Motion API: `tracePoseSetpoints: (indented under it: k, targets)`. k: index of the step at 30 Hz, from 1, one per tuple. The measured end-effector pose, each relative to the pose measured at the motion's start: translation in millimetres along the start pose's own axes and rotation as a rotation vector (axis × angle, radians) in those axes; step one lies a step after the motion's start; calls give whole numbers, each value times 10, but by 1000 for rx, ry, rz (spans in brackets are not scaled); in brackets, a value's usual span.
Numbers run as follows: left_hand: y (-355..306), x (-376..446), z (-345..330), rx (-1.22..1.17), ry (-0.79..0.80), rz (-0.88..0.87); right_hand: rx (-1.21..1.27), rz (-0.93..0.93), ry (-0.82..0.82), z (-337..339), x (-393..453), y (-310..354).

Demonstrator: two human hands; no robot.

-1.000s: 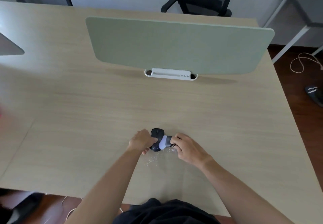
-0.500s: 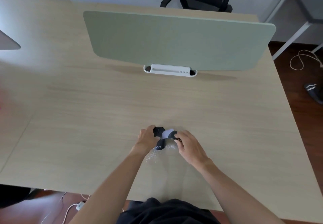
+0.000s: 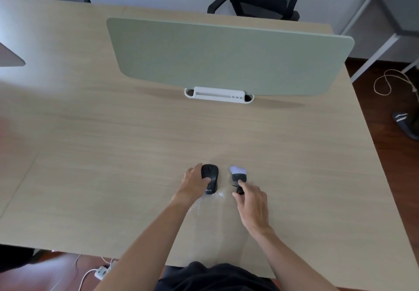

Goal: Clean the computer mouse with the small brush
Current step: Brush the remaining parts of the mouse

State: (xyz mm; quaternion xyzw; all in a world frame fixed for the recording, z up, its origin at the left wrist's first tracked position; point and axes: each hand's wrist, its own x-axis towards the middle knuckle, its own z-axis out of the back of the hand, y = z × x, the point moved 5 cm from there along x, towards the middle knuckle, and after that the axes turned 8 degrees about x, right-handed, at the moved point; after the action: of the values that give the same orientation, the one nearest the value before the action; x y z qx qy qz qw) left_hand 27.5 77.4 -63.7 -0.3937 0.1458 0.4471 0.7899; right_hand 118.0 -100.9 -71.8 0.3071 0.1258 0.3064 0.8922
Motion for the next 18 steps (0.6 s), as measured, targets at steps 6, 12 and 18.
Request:
tracePoseSetpoints:
  k: [6, 12, 18]
  targets:
    - [20, -57, -23, 16, -50, -6, 45, -32, -5, -173, 46, -11]
    - [17, -25, -50, -57, -46, 9, 69, -51, 2, -214, 70, -60]
    - [71, -13, -78, -74, -62, -12, 71, -84, 9, -253, 54, -137]
